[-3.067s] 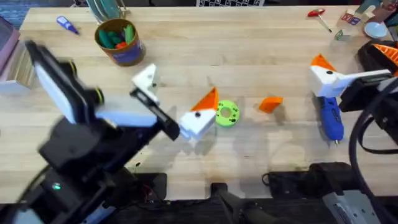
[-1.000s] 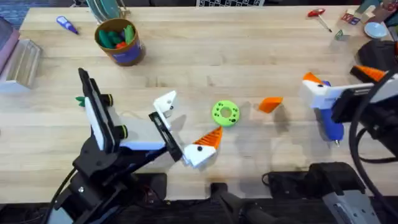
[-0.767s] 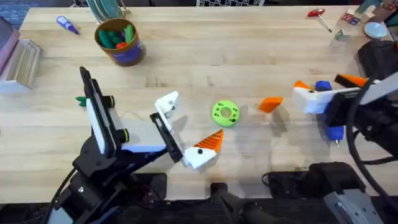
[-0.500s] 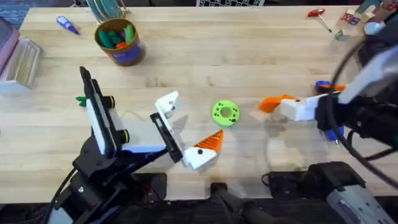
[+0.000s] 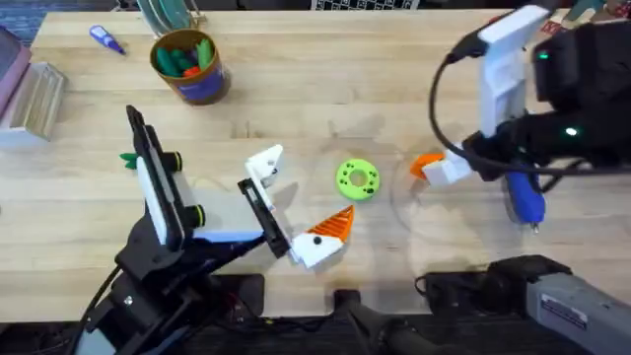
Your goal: Pick up the gripper from the table and insert it into the empty holder that is missing its gripper. Then pick up a screw, insert it into the mounting hole, and use the screwdriver to tighten it. Finally, clean up the table by picking up the vegetable and placing it into the bucket.
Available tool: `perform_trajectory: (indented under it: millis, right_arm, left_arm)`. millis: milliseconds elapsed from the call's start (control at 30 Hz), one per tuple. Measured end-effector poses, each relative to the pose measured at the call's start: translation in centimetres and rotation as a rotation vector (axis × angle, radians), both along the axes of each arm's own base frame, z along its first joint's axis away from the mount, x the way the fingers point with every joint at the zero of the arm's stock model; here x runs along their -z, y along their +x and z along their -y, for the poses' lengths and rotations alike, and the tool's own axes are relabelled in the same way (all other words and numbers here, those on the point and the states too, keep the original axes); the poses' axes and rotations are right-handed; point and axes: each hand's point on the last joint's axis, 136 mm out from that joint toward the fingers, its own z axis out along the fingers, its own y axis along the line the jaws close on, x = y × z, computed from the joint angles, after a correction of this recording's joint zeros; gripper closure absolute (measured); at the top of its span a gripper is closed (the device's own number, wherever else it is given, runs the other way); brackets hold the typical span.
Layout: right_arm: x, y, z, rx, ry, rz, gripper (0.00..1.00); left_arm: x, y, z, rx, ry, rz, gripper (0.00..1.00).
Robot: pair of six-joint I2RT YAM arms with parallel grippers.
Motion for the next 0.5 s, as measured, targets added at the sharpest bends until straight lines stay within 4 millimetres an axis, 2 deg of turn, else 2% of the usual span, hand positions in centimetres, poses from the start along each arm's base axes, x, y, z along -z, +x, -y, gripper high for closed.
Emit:
perform_trajectory:
  millis: [167,300,333,500]
  right_arm:
    - [1.5,1.0,-0.7,-0.061,-0.017,-0.030,0.019]
    - [2.6,1.0,-0.7,-0.077,-0.024,-0.075,0.090]
    - [3.0,0.9,-0.8,-0.083,-0.025,-0.096,0.201]
    - [3.1,0.8,-1.0,-0.090,-0.013,-0.103,0.488]
  left_arm:
    - [0.0,0.0,0.0,0.000,0.000,0.000,0.015]
    - [0.0,0.0,0.0,0.000,0.000,0.000,0.015]
    - [0.0,0.0,0.0,0.000,0.000,0.000,0.015]
    - [0.0,0.0,0.0,0.000,0.000,0.000,0.015]
